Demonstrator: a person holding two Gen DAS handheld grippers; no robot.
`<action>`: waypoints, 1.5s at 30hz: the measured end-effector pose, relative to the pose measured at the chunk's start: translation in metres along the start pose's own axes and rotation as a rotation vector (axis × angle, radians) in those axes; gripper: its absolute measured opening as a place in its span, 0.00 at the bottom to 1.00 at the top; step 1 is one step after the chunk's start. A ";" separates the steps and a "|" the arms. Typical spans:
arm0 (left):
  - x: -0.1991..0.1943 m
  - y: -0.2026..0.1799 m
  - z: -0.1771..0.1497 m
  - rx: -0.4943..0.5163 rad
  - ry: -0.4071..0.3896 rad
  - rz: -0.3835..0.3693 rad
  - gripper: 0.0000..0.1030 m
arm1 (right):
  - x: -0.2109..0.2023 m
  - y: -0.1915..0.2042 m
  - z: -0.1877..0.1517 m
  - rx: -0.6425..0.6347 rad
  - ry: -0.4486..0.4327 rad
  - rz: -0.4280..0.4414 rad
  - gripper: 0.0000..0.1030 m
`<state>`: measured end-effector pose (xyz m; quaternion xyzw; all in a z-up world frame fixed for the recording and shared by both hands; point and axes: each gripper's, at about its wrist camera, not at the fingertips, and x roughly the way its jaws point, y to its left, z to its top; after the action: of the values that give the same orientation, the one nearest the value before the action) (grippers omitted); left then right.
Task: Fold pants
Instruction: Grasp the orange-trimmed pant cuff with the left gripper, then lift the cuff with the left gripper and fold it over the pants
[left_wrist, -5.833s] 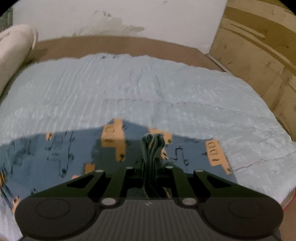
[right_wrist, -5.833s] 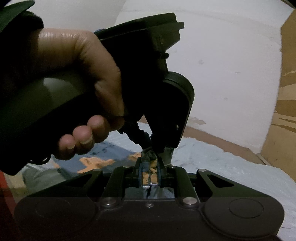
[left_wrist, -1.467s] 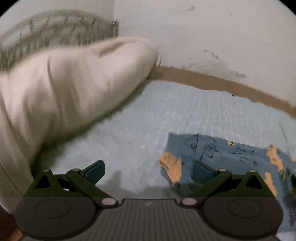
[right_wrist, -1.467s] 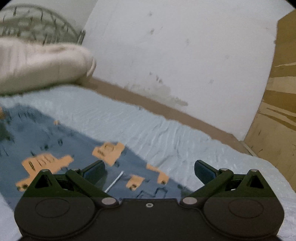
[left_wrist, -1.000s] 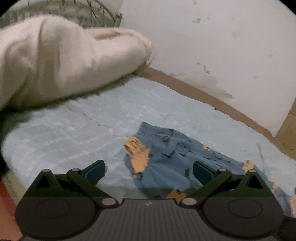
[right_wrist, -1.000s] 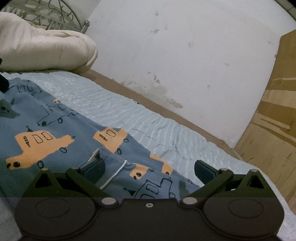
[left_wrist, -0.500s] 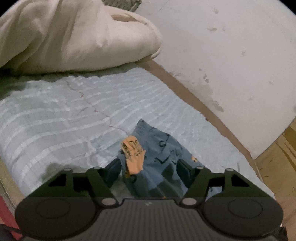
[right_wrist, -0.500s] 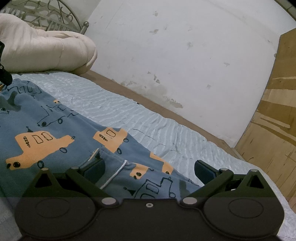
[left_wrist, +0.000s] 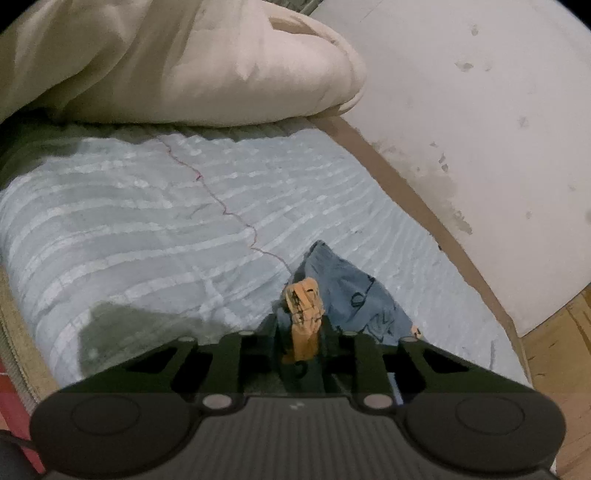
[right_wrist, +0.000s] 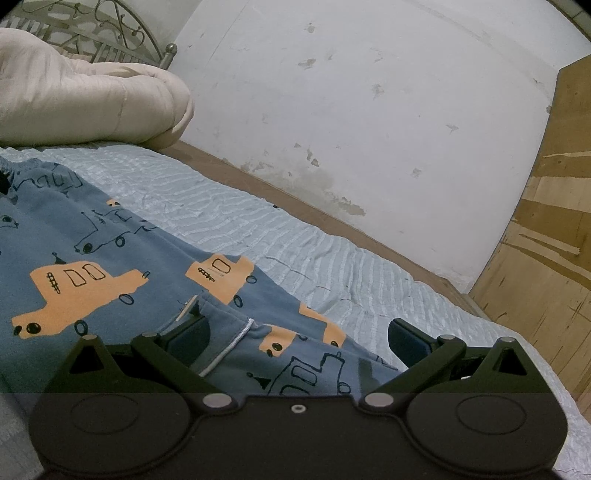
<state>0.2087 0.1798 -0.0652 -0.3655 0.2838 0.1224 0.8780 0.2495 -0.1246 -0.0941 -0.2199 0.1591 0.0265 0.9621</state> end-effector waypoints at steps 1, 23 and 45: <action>-0.001 -0.002 -0.001 0.010 -0.009 -0.001 0.17 | 0.000 0.000 0.000 -0.001 -0.001 -0.001 0.99; -0.056 -0.135 -0.021 0.432 -0.217 -0.239 0.14 | -0.025 -0.031 0.004 0.141 -0.095 0.091 0.99; -0.055 -0.277 -0.167 0.902 -0.025 -0.452 0.14 | -0.102 -0.140 -0.095 0.216 -0.028 -0.261 0.99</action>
<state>0.2123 -0.1342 0.0300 -0.0008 0.2117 -0.2014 0.9564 0.1421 -0.2898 -0.0844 -0.1336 0.1179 -0.1127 0.9775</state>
